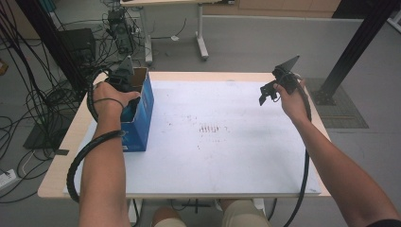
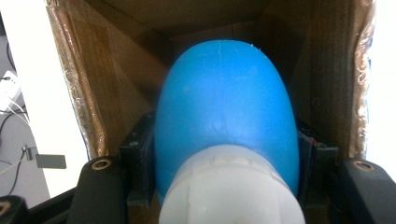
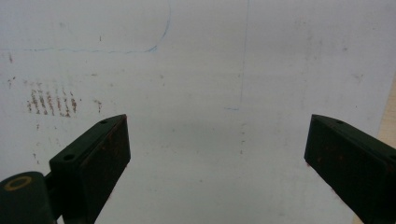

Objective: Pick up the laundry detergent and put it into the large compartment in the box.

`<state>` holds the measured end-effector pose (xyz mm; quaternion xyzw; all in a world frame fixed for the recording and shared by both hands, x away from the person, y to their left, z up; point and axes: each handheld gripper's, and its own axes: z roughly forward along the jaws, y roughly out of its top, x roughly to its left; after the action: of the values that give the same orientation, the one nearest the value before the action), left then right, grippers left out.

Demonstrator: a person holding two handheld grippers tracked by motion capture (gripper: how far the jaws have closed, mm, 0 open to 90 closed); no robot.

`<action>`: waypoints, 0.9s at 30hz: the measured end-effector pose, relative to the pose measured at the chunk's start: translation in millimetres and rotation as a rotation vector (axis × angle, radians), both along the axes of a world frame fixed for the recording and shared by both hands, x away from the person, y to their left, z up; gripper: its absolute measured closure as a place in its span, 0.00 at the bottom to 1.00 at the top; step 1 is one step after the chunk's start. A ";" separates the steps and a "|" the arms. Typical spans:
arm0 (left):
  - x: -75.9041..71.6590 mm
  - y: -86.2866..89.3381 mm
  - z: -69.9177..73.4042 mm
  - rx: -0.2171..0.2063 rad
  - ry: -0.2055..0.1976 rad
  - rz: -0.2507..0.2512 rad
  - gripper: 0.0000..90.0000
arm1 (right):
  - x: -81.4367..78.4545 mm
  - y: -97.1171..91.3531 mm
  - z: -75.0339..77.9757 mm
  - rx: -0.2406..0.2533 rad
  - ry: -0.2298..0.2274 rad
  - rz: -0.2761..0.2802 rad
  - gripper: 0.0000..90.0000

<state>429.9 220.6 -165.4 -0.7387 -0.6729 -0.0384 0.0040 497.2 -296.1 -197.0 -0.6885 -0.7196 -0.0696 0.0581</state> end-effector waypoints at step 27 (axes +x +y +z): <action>0.0 2.0 -0.2 -0.005 -0.002 0.000 0.42 | -0.8 -2.8 -0.1 0.004 -0.001 -0.008 0.08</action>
<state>429.9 222.5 -165.6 -0.7388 -0.6729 -0.0374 0.0014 496.3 -298.9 -197.0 -0.6911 -0.7168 -0.0716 0.0589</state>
